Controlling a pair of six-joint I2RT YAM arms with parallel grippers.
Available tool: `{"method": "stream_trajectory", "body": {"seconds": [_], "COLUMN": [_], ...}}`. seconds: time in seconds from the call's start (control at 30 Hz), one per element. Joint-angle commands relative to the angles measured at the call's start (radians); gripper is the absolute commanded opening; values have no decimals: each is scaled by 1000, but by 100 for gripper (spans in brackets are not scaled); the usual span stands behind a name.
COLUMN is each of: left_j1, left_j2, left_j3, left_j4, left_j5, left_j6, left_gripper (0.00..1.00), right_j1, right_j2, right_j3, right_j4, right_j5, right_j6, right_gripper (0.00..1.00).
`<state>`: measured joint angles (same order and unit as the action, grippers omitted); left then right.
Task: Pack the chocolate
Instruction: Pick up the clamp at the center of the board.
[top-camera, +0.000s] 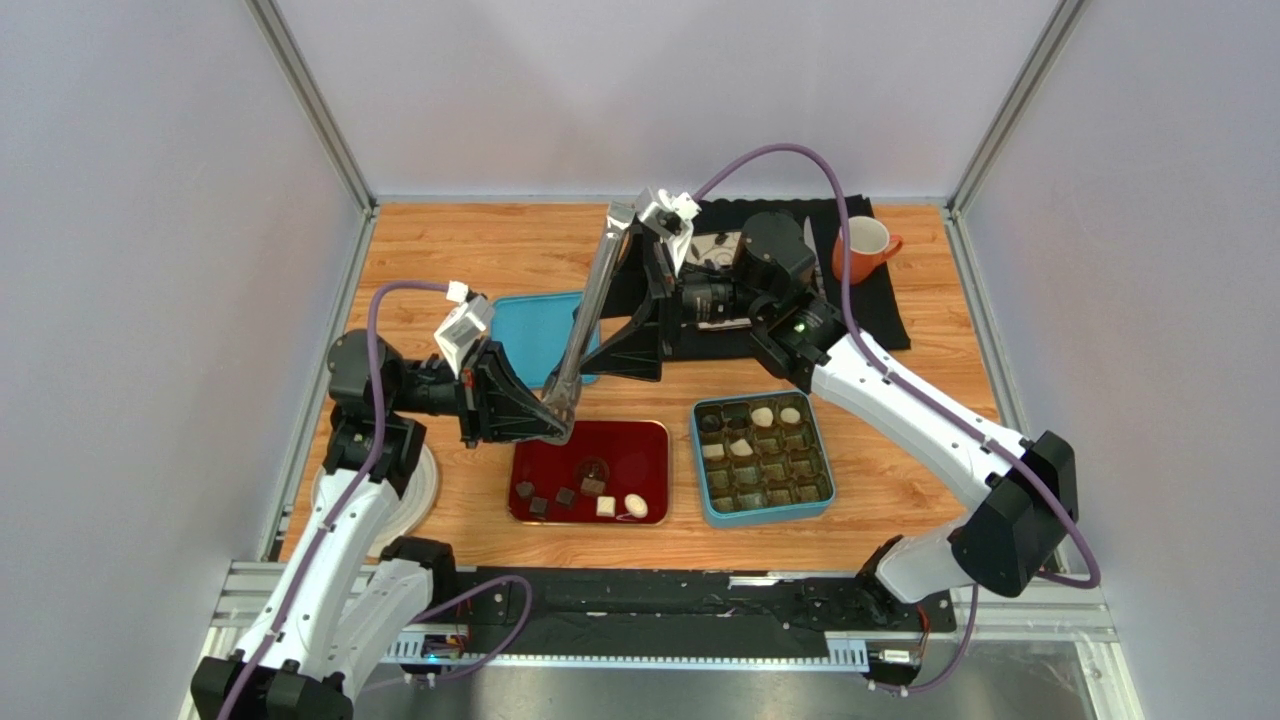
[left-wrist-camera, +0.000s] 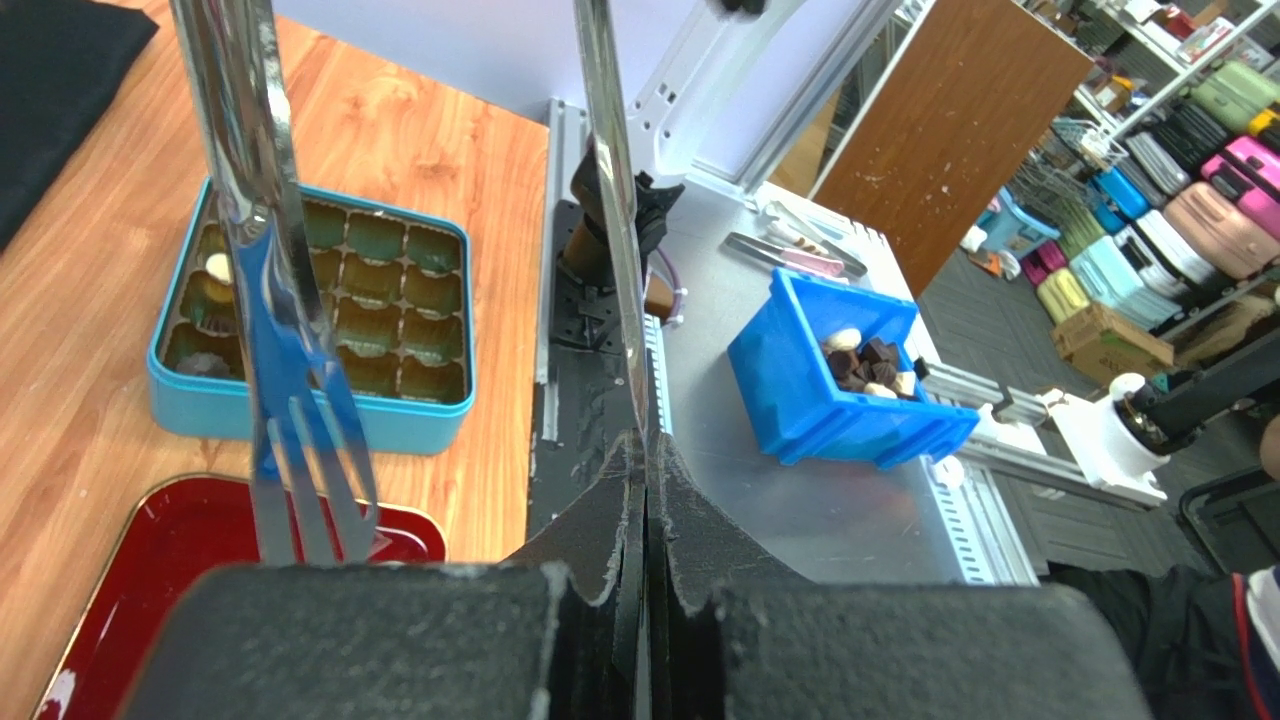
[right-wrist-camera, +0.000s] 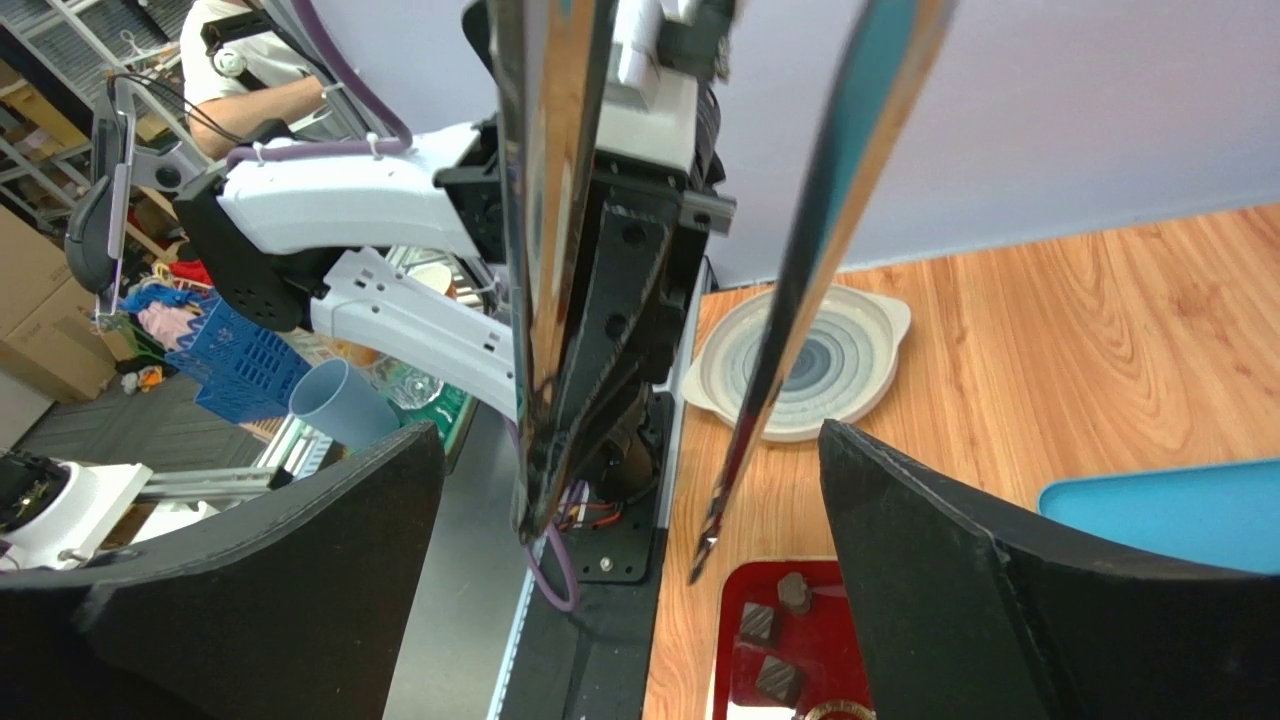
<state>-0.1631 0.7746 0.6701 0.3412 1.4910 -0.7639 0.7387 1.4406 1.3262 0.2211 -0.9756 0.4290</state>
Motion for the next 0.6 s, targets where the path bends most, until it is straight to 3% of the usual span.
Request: {"method": "stream_trajectory", "body": {"seconds": [0.0,0.27,0.57], "left_j1": [-4,-4,-4], "left_j2": [-11,-12,-15], "left_j3": [-7,-4,6], "left_j4": [48,51,55], "left_j5": [276,278,276], "left_j6": [2,3,-6], "left_gripper": [0,0,0], "right_j1": [28,94,125], "right_j2": [3,11,12], "right_j3": [102,146,183], "right_j4": [-38,-160,-334], "right_j5": [49,201,218], "right_j6": [-21,-117,-196], "right_gripper": [95,74,48]}}
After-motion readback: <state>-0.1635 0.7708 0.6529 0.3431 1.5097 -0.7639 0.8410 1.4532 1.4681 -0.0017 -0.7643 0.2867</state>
